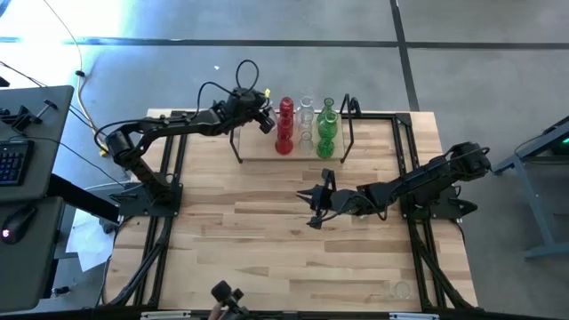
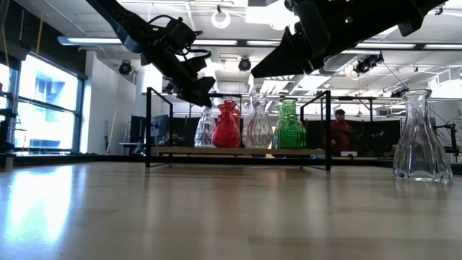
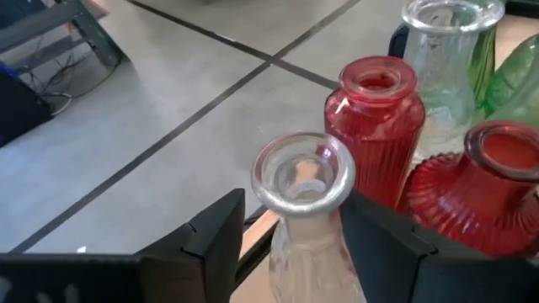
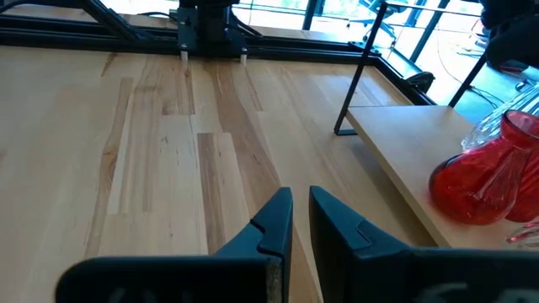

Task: Sort vases onto shelf
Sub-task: Put the bottom left transparent vase on the shelf

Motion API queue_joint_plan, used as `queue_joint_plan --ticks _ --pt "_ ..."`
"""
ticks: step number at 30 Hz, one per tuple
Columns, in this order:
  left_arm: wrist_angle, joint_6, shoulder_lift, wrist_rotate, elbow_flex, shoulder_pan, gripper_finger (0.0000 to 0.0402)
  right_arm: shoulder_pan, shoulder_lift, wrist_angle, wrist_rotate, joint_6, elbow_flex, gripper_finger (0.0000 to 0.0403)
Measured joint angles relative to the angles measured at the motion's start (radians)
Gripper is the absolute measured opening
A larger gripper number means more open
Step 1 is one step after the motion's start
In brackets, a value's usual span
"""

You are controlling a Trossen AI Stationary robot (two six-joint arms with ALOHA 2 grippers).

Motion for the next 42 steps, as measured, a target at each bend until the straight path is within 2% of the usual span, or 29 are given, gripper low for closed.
queue_joint_plan --ticks 16,24,31,36,42 --pt "-0.030 0.022 -0.042 -0.024 0.002 -0.011 0.0195 0.000 0.000 0.000 -0.002 0.001 0.000 0.0023" --pt "-0.151 0.045 -0.042 -0.060 0.108 -0.054 0.0195 0.000 0.000 0.000 -0.002 0.000 0.000 0.0023" --pt "-0.148 0.026 -0.042 -0.092 0.154 -0.104 0.0192 0.000 0.000 0.000 -0.013 0.001 0.000 0.0023" --pt "-0.135 -0.041 -0.035 -0.047 0.154 -0.121 0.0153 0.000 0.000 0.000 -0.019 0.000 0.000 0.0023" --pt "-0.104 -0.131 0.005 0.002 0.149 -0.101 0.0065 0.000 0.000 0.000 -0.019 0.002 0.000 0.0023"
